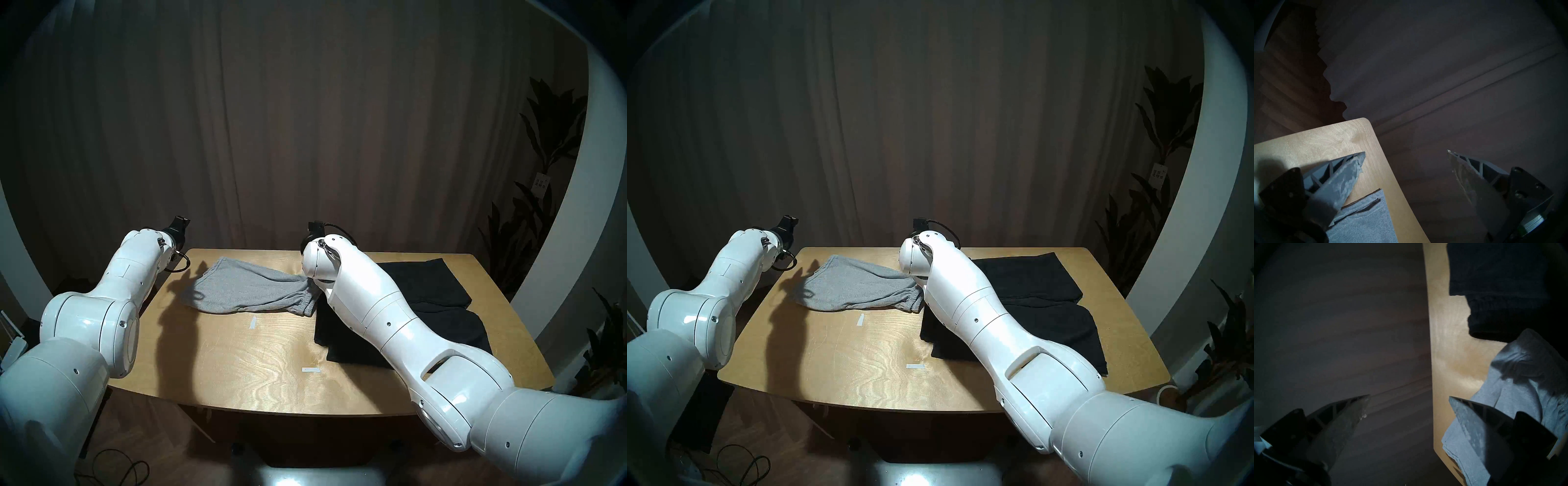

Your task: Fold pants twice and stack them

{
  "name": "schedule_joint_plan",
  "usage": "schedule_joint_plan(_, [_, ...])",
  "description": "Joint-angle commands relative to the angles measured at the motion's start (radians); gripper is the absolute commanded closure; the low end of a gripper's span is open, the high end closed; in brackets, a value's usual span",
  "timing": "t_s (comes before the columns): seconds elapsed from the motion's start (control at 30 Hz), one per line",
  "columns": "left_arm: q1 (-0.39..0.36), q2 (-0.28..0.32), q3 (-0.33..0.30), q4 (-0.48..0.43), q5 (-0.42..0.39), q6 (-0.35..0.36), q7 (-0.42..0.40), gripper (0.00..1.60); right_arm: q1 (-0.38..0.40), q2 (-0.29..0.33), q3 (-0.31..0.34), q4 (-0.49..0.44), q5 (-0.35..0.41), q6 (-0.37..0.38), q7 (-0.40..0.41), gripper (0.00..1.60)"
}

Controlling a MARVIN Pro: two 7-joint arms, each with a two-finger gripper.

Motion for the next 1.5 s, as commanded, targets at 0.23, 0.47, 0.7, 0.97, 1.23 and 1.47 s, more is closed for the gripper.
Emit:
schedule_joint_plan(0.23, [0.035, 0.055, -0.026, -0.064, -0.026, 0.029, -0.159, 0.00, -0.108, 0.108, -0.055, -0.207, -0.048, 0.054, 0.071, 0.00])
schedule_joint_plan(0.47, [0.086, 0.068, -0.032, -0.076, -0.038, 0.059, -0.212, 0.00, -0.167, 0.153, -0.078, -0.291, -0.063, 0.061, 0.094, 0.00])
schedule_joint_plan(0.7, [0.136, 0.086, -0.056, -0.091, -0.067, 0.097, -0.258, 0.00, -0.227, 0.214, -0.083, -0.379, -0.075, 0.058, 0.113, 0.00])
schedule_joint_plan(0.97, [0.194, 0.122, -0.079, -0.135, -0.090, 0.142, -0.329, 0.00, -0.288, 0.286, -0.075, -0.485, -0.096, 0.053, 0.137, 0.00])
schedule_joint_plan(1.23, [0.263, 0.145, -0.104, -0.187, -0.119, 0.192, -0.399, 0.00, -0.339, 0.338, -0.064, -0.563, -0.110, 0.046, 0.154, 0.00])
schedule_joint_plan(1.47, [0.344, 0.150, -0.118, -0.246, -0.145, 0.254, -0.469, 0.00, -0.384, 0.374, -0.063, -0.623, -0.120, 0.039, 0.170, 0.00])
